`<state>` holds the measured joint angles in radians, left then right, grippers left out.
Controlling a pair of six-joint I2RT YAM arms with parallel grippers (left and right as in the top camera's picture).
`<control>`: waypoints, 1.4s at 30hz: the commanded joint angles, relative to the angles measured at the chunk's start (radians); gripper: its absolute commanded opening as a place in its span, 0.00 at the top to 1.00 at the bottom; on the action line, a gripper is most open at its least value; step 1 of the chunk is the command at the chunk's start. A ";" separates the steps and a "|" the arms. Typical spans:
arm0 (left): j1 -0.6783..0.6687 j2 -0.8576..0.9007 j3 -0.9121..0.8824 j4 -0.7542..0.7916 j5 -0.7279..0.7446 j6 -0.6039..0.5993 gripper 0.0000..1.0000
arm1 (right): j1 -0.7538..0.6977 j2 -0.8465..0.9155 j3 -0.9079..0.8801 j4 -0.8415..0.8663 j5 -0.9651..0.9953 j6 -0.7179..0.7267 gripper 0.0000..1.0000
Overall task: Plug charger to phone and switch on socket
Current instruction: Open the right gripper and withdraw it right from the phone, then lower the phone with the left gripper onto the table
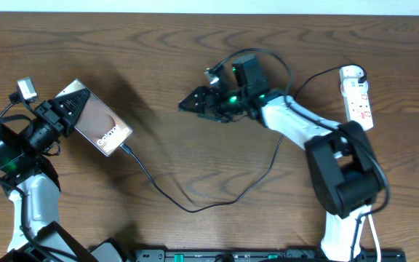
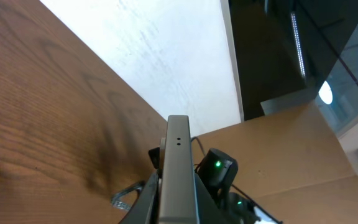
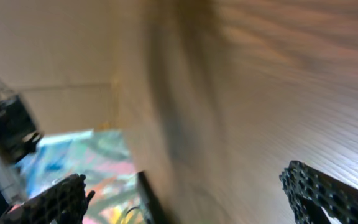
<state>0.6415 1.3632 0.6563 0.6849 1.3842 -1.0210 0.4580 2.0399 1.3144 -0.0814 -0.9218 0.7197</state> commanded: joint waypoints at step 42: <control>-0.254 0.039 0.002 -0.884 -0.926 0.340 0.93 | -0.057 -0.855 0.026 -0.768 0.898 -0.175 0.01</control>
<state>0.4072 1.3739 0.6453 -0.2016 0.4900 -0.6975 0.3969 1.1851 1.3266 -0.8433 -0.0437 0.5583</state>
